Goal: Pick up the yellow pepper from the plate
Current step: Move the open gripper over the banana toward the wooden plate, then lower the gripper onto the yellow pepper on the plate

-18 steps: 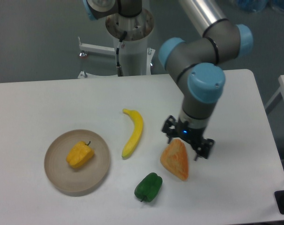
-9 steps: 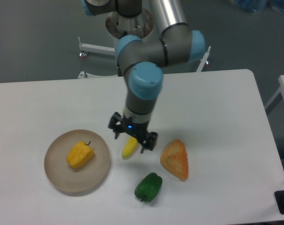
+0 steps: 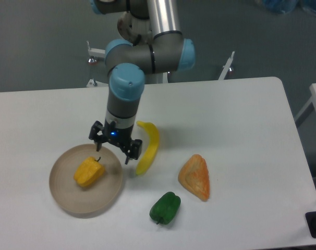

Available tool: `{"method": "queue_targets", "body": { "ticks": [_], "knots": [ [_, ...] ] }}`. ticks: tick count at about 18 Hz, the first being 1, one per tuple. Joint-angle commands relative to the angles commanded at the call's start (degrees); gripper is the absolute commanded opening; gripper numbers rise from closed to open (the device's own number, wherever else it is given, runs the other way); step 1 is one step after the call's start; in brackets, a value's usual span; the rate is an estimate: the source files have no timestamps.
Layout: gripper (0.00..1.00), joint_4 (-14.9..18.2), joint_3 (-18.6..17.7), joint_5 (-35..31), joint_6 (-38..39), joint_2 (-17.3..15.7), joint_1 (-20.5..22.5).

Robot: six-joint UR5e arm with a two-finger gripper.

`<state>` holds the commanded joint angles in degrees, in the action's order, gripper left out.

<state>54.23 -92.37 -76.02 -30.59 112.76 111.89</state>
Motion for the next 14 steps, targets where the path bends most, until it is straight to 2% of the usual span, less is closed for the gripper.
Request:
{"method": "queue_targets", "body": {
  "ticks": [5,9,14],
  "knots": [
    [1.00,-1.5,0.0,-0.1,-0.1,1.4,-1.9],
    [1.00,-4.3,0.0,-0.3,-0.3,3.2,-2.8],
    [1.00,-4.5,-0.3,-0.9,-2.4,3.5,-3.1]
  ]
}}
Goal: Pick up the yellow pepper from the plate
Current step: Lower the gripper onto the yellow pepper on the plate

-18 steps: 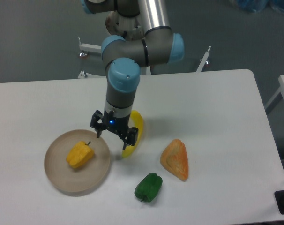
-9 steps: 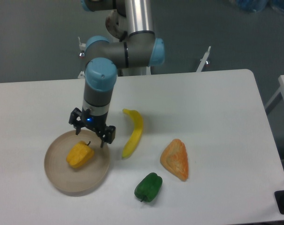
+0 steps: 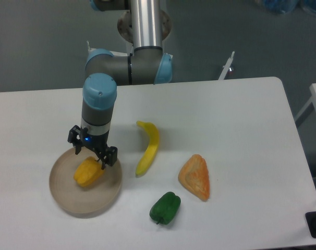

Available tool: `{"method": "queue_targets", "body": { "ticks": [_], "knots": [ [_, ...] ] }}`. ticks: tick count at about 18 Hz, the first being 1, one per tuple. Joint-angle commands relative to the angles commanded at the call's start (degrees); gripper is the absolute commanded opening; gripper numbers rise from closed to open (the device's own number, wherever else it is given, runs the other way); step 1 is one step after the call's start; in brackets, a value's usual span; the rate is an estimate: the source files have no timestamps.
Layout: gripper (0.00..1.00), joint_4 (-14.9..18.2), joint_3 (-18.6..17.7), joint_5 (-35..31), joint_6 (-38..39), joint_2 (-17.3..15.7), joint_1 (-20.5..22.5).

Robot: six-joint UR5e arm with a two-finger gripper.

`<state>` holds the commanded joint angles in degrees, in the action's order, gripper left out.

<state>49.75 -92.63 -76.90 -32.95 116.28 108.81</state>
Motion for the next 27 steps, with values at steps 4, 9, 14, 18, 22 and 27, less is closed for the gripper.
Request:
{"method": "queue_targets", "body": {
  "ticks": [4,9,14,18,22,27],
  "knots": [
    [1.00,0.0,-0.1,0.0,-0.2,0.0,0.1],
    [1.00,0.0,-0.2,0.0,-0.3,0.1,0.1],
    [1.00,0.0,0.4,0.0,-0.4,1.0,0.0],
    [1.00,0.0,0.6,-2.4,-1.9,1.3,-0.1],
    [0.66,0.0,0.7,-2.4,-2.2,1.2,-0.2],
    [0.51,0.0,0.9,-2.3,-2.3,1.1,-0.2]
  ]
}}
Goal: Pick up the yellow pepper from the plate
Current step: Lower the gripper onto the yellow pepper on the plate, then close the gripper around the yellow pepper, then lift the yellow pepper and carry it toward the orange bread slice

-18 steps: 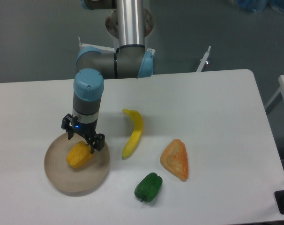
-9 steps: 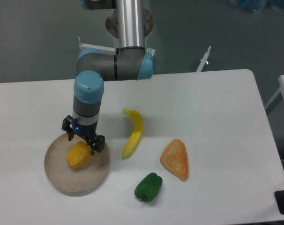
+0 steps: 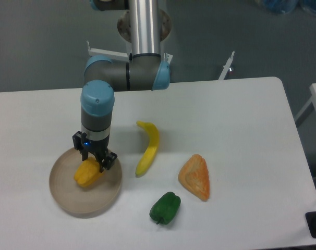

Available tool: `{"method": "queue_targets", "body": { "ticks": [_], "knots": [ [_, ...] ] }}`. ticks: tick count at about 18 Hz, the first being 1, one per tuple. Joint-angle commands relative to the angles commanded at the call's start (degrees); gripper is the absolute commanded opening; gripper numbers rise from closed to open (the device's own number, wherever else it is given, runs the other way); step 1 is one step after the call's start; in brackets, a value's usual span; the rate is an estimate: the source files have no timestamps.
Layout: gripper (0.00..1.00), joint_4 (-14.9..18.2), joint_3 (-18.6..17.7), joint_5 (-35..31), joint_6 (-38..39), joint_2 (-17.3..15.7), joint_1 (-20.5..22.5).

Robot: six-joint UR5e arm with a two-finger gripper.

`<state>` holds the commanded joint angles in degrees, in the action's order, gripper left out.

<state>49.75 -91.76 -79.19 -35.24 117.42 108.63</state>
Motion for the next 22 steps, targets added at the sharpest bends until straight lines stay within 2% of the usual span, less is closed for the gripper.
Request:
{"method": "queue_targets", "body": {
  "ticks": [5,8,12,16,22],
  "knots": [
    [0.50,0.3,1.3,0.0,-0.8,-0.8,0.3],
    [0.50,0.7,2.5,-0.2,-1.0,-2.6,1.6],
    [0.50,1.9,3.0,-0.1,-5.2,-6.3,5.4],
    [0.50,7.4,3.2,-0.1,-11.3,-9.3,10.6],
    [0.50,10.9,3.3,-0.1,-23.1,-10.0,19.8]
  ]
}}
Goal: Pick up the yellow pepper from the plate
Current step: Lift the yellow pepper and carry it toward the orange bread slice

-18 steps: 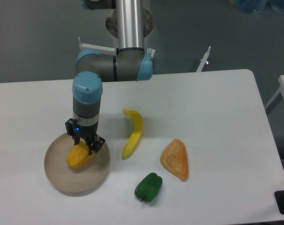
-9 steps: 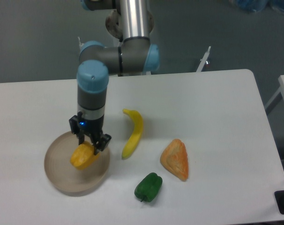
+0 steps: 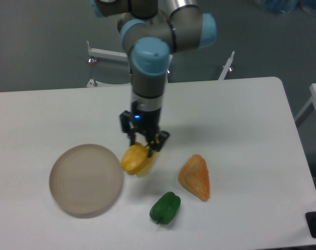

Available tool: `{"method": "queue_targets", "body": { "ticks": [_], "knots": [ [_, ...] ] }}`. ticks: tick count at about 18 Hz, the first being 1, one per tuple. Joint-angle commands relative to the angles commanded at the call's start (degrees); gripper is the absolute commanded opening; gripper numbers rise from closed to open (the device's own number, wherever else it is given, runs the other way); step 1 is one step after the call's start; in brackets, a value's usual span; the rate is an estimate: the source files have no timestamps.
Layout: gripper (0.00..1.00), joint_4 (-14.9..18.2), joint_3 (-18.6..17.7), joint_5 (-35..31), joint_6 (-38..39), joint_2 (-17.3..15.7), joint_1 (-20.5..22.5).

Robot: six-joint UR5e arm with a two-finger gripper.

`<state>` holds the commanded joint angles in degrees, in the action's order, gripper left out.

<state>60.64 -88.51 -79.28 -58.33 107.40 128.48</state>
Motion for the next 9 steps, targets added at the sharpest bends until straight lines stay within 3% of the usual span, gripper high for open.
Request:
{"method": "queue_targets", "body": {
  "ticks": [4,9],
  "knots": [
    [0.50,1.5,1.7,-0.1,-5.5,0.5,4.4],
    [0.50,1.5,2.6,-1.8,-7.9,2.5,6.7]
  ]
}}
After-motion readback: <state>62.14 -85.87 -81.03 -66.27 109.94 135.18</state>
